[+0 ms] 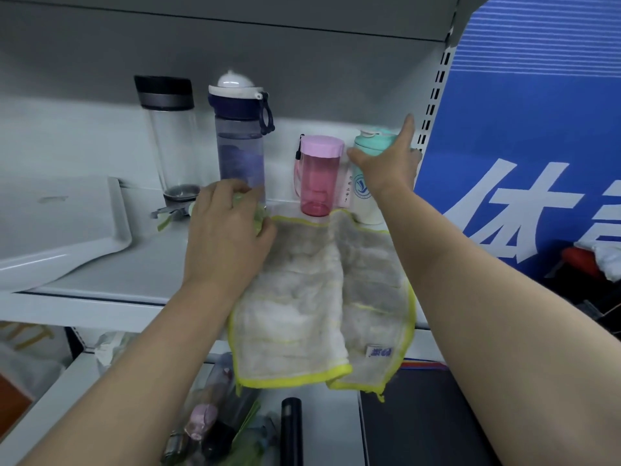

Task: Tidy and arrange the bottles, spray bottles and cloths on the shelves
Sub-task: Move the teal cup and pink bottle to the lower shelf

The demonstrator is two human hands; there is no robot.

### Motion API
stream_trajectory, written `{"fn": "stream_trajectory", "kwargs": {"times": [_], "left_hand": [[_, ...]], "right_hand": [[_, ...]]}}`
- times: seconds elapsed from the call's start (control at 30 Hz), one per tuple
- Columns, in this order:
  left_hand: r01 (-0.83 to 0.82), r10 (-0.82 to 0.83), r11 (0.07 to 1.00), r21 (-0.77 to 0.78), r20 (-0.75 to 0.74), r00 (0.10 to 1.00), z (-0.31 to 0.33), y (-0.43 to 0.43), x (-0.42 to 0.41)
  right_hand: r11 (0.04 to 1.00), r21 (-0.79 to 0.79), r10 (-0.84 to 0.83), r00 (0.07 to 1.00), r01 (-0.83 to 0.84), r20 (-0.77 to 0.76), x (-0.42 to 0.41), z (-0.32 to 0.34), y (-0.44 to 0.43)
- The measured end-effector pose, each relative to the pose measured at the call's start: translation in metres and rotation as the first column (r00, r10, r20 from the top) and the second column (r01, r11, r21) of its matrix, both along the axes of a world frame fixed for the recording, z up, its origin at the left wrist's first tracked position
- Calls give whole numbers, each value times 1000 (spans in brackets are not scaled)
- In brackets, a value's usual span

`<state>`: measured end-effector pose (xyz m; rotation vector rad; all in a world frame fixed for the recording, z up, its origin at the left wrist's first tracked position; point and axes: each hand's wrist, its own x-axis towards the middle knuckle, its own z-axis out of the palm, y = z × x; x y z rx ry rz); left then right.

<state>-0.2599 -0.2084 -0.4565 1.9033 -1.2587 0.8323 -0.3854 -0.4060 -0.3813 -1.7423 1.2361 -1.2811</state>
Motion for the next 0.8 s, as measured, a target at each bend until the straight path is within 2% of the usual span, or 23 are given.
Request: {"fn": "stream_trajectory", "kwargs": {"times": [0.17,0.27,0.4,0.47,0.5,0.57,0.63,0.73,0.8], "left_hand": [[-32,34,999,25,-66,997,-5,2,1],[-51,62,994,92,-117,991,-6,4,1],[-106,133,981,164,-159,978,-4,8,-4],[-142,176,970,196,-172,969,-2,11,-6],[-155,195,965,210,-190,962,-1,12,-7],[-172,222,960,223,-227,948,2,16,-9],[-170,224,961,217,-252,942,4,22,-12],[-155,203,970,188,-269,942,6,31,-15],[-153,190,976,156,-265,945,5,34,-18]], "right_hand": [[999,28,25,993,-21,-116,-4,5,-5],[999,44,40,964,-30,-263,-8,13,6],[987,-155,-121,878,54,-463,-12,22,49],[977,-209,-101,765,-45,-636,-16,26,76],[977,-151,-11,673,-149,-739,-19,29,89],[952,94,221,442,-290,-869,-24,33,115],[917,261,344,268,-302,-900,-25,33,134],[920,239,286,117,-311,-951,-21,26,144],[923,208,235,46,-323,-971,-19,24,146]]}}
